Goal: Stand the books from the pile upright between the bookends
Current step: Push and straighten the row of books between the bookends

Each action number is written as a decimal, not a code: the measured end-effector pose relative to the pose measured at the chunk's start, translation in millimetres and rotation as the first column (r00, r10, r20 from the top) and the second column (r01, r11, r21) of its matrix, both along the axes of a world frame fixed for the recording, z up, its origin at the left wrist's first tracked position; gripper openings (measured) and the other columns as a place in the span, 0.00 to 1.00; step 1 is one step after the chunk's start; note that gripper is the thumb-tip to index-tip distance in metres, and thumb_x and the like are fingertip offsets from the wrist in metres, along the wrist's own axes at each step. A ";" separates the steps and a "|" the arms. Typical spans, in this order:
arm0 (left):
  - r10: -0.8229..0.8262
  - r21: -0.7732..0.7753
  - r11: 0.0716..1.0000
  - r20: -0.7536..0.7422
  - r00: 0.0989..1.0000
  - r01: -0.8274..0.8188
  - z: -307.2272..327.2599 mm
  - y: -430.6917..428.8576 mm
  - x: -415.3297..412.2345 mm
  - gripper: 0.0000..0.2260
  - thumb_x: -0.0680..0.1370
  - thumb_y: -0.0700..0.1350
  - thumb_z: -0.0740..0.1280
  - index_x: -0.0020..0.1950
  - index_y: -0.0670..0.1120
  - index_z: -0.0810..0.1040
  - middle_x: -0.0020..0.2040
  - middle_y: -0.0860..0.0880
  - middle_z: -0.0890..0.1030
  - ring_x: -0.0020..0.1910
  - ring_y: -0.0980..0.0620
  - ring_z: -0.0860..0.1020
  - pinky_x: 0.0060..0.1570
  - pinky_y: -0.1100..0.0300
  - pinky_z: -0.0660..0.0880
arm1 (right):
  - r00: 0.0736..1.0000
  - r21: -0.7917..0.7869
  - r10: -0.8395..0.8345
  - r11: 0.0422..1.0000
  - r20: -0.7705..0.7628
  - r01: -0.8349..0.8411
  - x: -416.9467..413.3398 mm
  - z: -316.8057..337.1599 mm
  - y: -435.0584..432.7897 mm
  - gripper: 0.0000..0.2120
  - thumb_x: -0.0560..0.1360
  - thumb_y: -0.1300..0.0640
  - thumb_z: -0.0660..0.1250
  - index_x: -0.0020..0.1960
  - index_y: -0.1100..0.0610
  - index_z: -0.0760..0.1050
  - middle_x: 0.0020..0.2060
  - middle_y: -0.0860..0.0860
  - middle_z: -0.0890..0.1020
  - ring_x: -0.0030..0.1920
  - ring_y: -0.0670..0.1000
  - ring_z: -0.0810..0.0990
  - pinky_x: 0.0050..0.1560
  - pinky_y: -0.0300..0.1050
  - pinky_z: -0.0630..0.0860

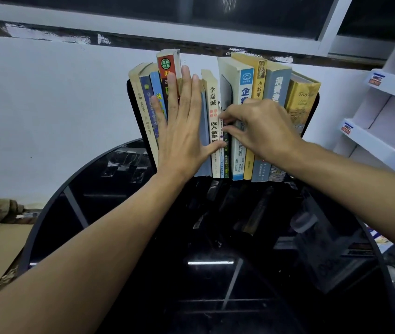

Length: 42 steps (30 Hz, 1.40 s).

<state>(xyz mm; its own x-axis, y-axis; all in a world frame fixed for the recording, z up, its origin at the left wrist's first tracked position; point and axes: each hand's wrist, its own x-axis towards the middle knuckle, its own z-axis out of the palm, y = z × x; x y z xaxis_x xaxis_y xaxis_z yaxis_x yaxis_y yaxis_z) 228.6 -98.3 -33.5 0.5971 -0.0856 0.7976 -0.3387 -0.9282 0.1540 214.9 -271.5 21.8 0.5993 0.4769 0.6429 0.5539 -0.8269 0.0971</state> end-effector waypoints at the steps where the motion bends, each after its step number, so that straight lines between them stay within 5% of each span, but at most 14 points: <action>1: -0.001 -0.002 1.000 -0.001 1.000 0.001 -0.2 -0.1 -0.5 0.59 0.68 0.70 0.72 0.83 0.41 0.43 0.84 0.40 0.44 0.82 0.38 0.42 0.78 0.34 0.40 | 1.000 0.004 0.002 1.000 -0.004 -0.002 -0.7 0.5 -0.1 0.13 0.74 0.55 0.76 0.58 0.54 0.83 0.46 0.52 0.86 0.47 0.53 0.84 0.51 0.49 0.82; 10: -0.054 -0.115 0.992 -0.027 0.998 0.050 -7.1 -11.0 -13.6 0.58 0.70 0.67 0.73 0.82 0.38 0.41 0.83 0.37 0.41 0.82 0.40 0.40 0.79 0.38 0.39 | 0.990 -0.022 0.134 0.991 -0.031 -0.135 -10.2 13.7 -14.5 0.15 0.75 0.54 0.75 0.61 0.55 0.82 0.49 0.50 0.85 0.48 0.47 0.79 0.50 0.54 0.82; 15: -0.072 -0.213 0.976 -0.073 0.995 0.055 -14.1 -30.9 -20.5 0.59 0.70 0.66 0.73 0.82 0.39 0.38 0.83 0.38 0.38 0.82 0.43 0.36 0.79 0.39 0.39 | 0.971 -0.116 0.216 0.972 0.099 -0.205 -5.7 36.2 -32.8 0.15 0.76 0.53 0.73 0.60 0.58 0.82 0.58 0.52 0.83 0.59 0.54 0.80 0.56 0.58 0.77; 20: -0.023 -0.219 0.976 -0.093 0.995 0.002 -16.9 -40.6 -17.1 0.60 0.70 0.68 0.72 0.82 0.41 0.35 0.83 0.40 0.36 0.81 0.46 0.33 0.79 0.41 0.37 | 0.968 -0.172 0.173 0.975 0.182 -0.142 3.6 65.5 -44.0 0.24 0.76 0.50 0.73 0.70 0.55 0.75 0.70 0.51 0.75 0.70 0.54 0.72 0.63 0.56 0.69; 28: -0.016 -0.194 0.981 -0.107 0.994 -0.005 -20.1 -38.5 -12.6 0.61 0.69 0.69 0.72 0.82 0.42 0.35 0.82 0.43 0.34 0.80 0.47 0.31 0.79 0.42 0.36 | 0.972 -0.171 0.213 0.966 0.094 -0.195 27.6 76.2 -46.7 0.19 0.77 0.44 0.71 0.64 0.52 0.80 0.62 0.46 0.82 0.63 0.47 0.79 0.60 0.59 0.74; 42: 0.052 -0.179 0.982 -0.070 0.996 -0.064 -22.0 -42.4 -5.5 0.62 0.68 0.68 0.73 0.80 0.44 0.32 0.83 0.40 0.39 0.80 0.46 0.33 0.79 0.40 0.37 | 0.977 -0.075 0.184 0.981 0.104 -0.177 27.1 77.9 -40.0 0.17 0.73 0.47 0.76 0.59 0.54 0.84 0.57 0.48 0.85 0.58 0.46 0.82 0.63 0.48 0.76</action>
<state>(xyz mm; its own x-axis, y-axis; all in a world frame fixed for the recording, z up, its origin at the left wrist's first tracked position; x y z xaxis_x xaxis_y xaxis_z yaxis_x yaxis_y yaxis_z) 223.1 -140.7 -55.5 0.6475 0.0930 0.7564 -0.2692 -0.9006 0.3412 242.0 -311.5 99.8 0.4268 0.6135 0.6644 0.6765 -0.7042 0.2157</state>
